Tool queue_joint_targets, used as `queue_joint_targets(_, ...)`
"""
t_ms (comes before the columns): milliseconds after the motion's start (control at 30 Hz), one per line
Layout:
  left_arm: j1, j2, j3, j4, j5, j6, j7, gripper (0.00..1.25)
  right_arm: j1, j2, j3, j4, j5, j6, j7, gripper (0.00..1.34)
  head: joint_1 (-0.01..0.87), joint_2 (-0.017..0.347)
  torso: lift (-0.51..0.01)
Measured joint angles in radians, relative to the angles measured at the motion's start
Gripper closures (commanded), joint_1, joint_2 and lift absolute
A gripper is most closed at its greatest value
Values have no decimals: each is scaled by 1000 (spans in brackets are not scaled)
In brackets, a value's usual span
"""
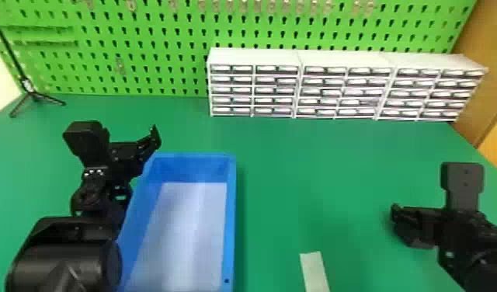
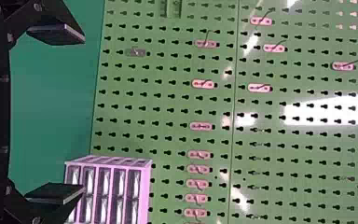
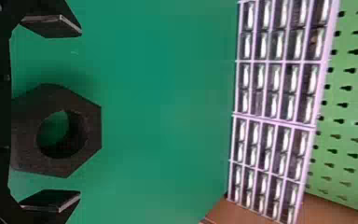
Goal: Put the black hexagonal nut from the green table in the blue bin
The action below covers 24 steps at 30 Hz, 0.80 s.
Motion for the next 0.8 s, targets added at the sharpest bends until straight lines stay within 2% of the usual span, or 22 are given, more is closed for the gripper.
queue_joint_targets(200,0,0,1,0,-1,0,0,159,-9,-11,-8,-15,1,81,0,84,686,28,-96)
queue_joint_targets(800,3,0,5,-1,-2,0,-1,159,-5,-10,-34,-28,2,227,0,84,686,28,-96)
